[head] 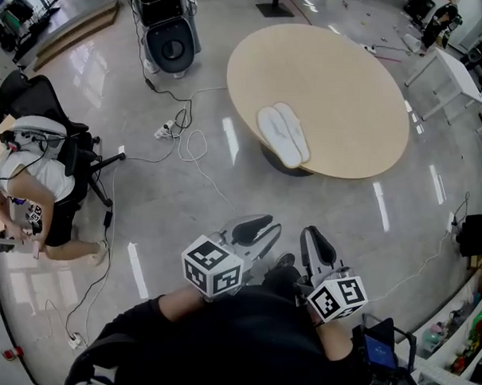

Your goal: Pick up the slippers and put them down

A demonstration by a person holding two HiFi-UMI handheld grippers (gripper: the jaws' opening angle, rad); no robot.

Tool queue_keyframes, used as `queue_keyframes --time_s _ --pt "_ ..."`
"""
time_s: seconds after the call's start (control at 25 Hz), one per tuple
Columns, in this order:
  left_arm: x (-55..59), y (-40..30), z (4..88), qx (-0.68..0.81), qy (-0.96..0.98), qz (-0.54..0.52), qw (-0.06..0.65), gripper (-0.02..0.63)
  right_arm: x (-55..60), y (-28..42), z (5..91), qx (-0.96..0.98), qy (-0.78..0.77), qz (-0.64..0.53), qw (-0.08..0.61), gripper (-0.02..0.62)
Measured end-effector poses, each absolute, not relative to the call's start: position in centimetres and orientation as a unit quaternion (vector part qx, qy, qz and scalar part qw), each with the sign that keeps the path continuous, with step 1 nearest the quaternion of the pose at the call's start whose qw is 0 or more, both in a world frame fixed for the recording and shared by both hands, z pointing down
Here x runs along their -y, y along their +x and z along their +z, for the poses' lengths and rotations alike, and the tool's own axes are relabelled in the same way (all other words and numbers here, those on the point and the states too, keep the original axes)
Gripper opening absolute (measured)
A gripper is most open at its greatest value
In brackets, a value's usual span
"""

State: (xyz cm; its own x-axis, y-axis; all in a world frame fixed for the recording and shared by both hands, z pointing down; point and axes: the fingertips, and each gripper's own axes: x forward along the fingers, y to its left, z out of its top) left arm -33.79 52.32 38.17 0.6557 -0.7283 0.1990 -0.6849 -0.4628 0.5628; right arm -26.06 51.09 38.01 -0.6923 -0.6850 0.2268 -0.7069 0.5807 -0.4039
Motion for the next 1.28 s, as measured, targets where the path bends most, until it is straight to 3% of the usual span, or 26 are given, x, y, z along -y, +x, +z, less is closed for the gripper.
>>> queue_keyframes --time_s 0.4,0.76,1.28 --pt "-40.8 -30.2 39.0 0.472 0.820 -0.030 0.322 0.115 -38.6 -22.4 39.3 0.904 0.342 0.256 0.031 0.050" --pt "-31.4 -24.8 38.8 0.558 0.759 -0.048 0.332 0.115 -26.6 -14.9 39.4 0.907 0.299 0.297 0.024 0.049" --pt "-28.7 -26.5 42.2 0.630 0.683 -0.068 0.364 0.115 -22.6 -17.1 43.1 0.918 0.214 0.329 0.056 0.049"
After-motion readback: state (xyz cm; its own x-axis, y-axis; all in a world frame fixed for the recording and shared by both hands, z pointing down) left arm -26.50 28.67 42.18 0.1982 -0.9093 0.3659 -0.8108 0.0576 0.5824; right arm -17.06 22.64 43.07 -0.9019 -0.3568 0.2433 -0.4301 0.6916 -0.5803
